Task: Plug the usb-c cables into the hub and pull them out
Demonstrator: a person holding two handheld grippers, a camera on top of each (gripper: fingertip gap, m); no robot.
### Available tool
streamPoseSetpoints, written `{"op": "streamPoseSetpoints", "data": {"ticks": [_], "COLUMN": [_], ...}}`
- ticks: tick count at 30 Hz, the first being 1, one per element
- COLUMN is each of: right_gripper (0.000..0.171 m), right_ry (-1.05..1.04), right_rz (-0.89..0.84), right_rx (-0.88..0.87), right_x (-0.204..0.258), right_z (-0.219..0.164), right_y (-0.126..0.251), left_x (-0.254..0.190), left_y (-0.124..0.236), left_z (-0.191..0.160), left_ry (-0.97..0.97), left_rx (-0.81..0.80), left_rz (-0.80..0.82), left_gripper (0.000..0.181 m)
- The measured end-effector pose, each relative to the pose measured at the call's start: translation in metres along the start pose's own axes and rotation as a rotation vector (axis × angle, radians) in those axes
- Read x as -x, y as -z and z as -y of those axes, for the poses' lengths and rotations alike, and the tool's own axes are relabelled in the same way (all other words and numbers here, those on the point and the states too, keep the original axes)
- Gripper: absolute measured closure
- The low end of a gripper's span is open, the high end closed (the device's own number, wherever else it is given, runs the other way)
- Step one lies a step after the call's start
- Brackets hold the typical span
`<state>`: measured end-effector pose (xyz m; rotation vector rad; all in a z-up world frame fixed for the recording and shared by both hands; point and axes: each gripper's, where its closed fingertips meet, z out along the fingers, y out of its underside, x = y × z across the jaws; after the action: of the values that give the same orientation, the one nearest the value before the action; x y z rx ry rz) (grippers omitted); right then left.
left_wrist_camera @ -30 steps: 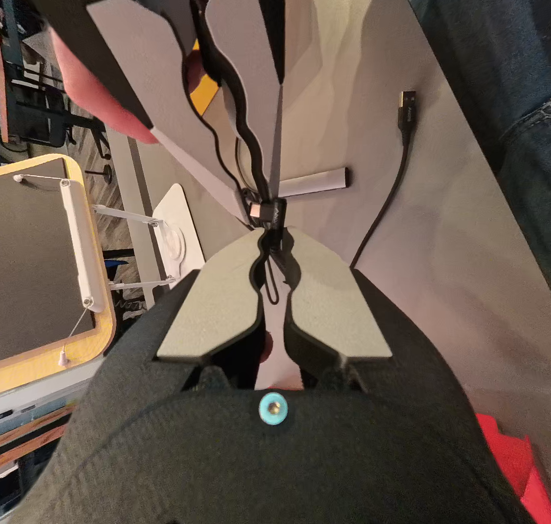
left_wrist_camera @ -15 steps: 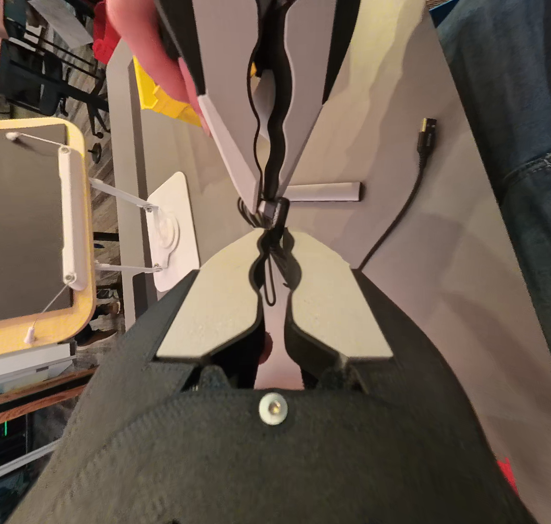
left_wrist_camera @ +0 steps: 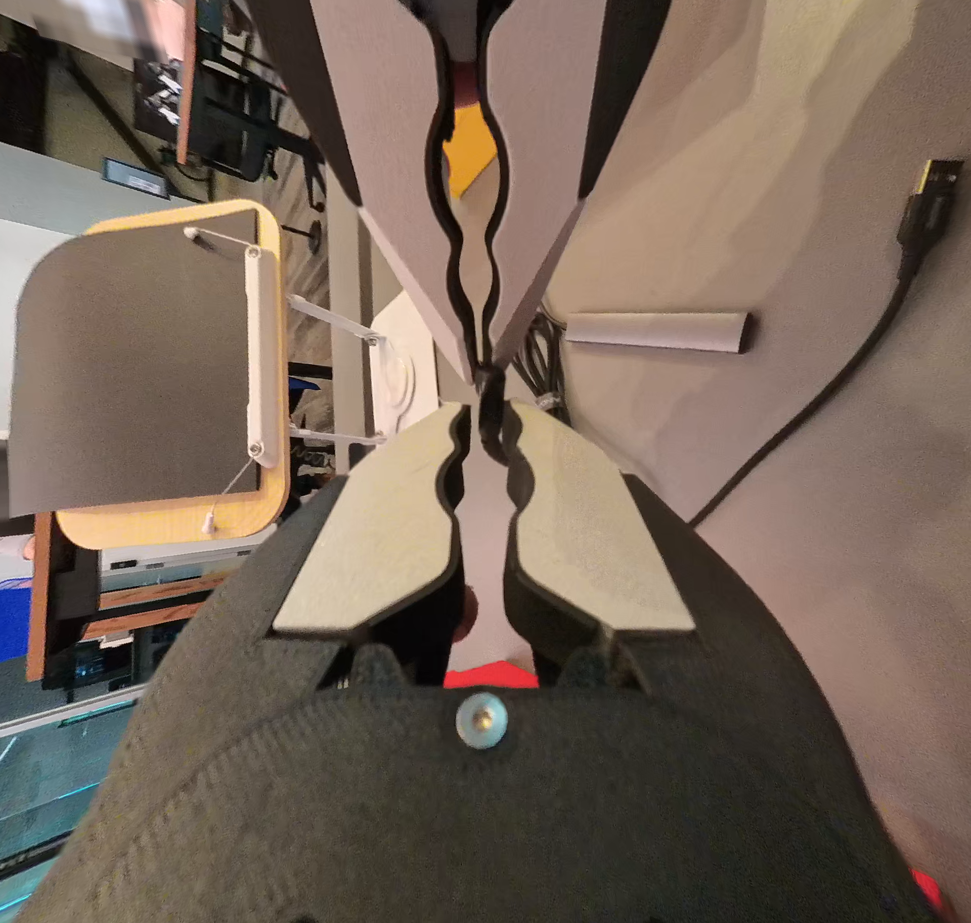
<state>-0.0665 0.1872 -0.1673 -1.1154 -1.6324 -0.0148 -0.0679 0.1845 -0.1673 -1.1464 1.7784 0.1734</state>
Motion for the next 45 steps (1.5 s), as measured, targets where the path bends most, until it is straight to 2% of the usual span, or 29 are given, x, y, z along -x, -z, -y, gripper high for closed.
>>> {"op": "streamPoseSetpoints", "data": {"ticks": [15, 22, 25, 29, 33, 35, 41, 45], "right_gripper": [0.169, 0.149, 0.124, 0.102, 0.095, 0.089, 0.063, 0.058], "right_ry": [-0.059, -0.178, -0.292, -0.405, -0.549, -0.624, -0.703, -0.745], "right_rz": [0.0, 0.034, 0.137, 0.273, 0.336, 0.344, 0.332, 0.341], "right_rx": [-0.024, 0.033, 0.085, 0.158, 0.17, 0.231, 0.331, 0.332], "right_x": [-0.004, -0.002, 0.016, 0.048, 0.066, 0.073, 0.09, 0.094], "right_z": [0.003, -0.019, -0.037, -0.061, -0.066, -0.077, -0.094, -0.097], "right_y": [0.003, 0.008, 0.01, 0.009, 0.007, 0.003, -0.006, -0.013], "left_x": [0.003, 0.005, 0.003, 0.0, -0.002, -0.003, -0.002, -0.003], "left_y": [0.0, 0.004, 0.004, 0.004, 0.002, 0.002, 0.002, 0.001], "left_z": [0.004, -0.007, -0.011, -0.012, -0.011, -0.011, -0.012, -0.012], "left_ry": [-0.044, -0.03, -0.027, -0.02, -0.024, -0.026, -0.021, -0.025], "left_rx": [0.0, 0.027, 0.034, 0.031, 0.034, 0.033, 0.032, 0.034], "left_rz": [0.078, 0.094, 0.095, 0.09, 0.086, 0.085, 0.086, 0.084], "left_gripper": [0.173, 0.174, 0.173, 0.173, 0.173, 0.173, 0.173, 0.173]}}
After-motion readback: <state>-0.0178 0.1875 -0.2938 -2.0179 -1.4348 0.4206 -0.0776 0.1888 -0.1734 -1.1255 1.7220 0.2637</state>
